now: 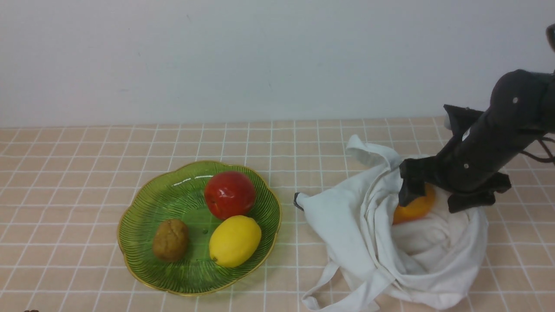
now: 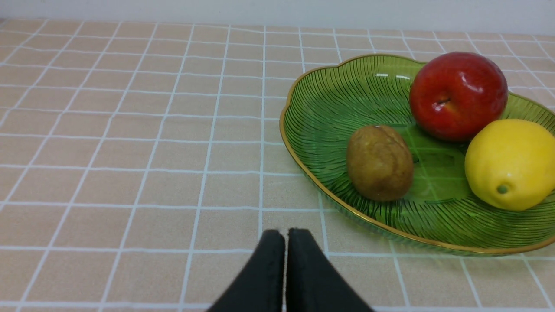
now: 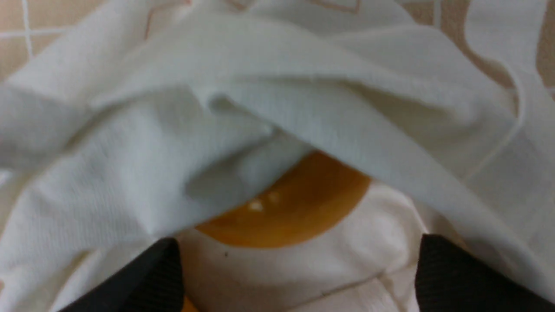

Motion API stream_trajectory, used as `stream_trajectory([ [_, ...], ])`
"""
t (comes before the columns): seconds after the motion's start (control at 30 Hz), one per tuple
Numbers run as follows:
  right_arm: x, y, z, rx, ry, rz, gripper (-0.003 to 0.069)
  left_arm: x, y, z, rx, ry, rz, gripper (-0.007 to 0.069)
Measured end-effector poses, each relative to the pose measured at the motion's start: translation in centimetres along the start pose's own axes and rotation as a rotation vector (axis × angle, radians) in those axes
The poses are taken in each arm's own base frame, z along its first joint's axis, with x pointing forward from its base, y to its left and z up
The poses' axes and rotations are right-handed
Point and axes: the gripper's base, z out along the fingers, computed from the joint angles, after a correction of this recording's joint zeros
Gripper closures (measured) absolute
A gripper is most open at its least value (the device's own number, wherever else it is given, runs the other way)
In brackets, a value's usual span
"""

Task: Take the fruit out of the bag on the brown coffee tablecloth and place them on the plate.
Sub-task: 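Reach into the bag and grasp a fruit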

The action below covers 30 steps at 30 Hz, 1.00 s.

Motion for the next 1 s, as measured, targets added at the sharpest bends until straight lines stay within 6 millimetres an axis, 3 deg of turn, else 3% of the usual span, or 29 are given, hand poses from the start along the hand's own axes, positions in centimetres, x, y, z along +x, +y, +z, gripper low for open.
stream_trajectory([
  [0.13,0.5,0.4,-1.4,0.040,0.000,-0.083,-0.0024,0.0,0.0,0.0,0.000,0.000,0.000,0.0632],
  [0.27,0.5,0.5,-1.5,0.056,-0.003,-0.091,-0.0019,0.0,0.0,0.0,0.000,0.000,0.000,0.0632],
  [0.5,-0.5,0.6,0.6,0.026,-0.066,-0.052,-0.0007,0.0,0.0,0.0,0.000,0.000,0.000,0.0632],
  [1.0,-1.7,0.9,2.7,-0.010,-0.163,-0.020,0.0011,0.0,0.0,0.0,0.000,0.000,0.000,0.0632],
])
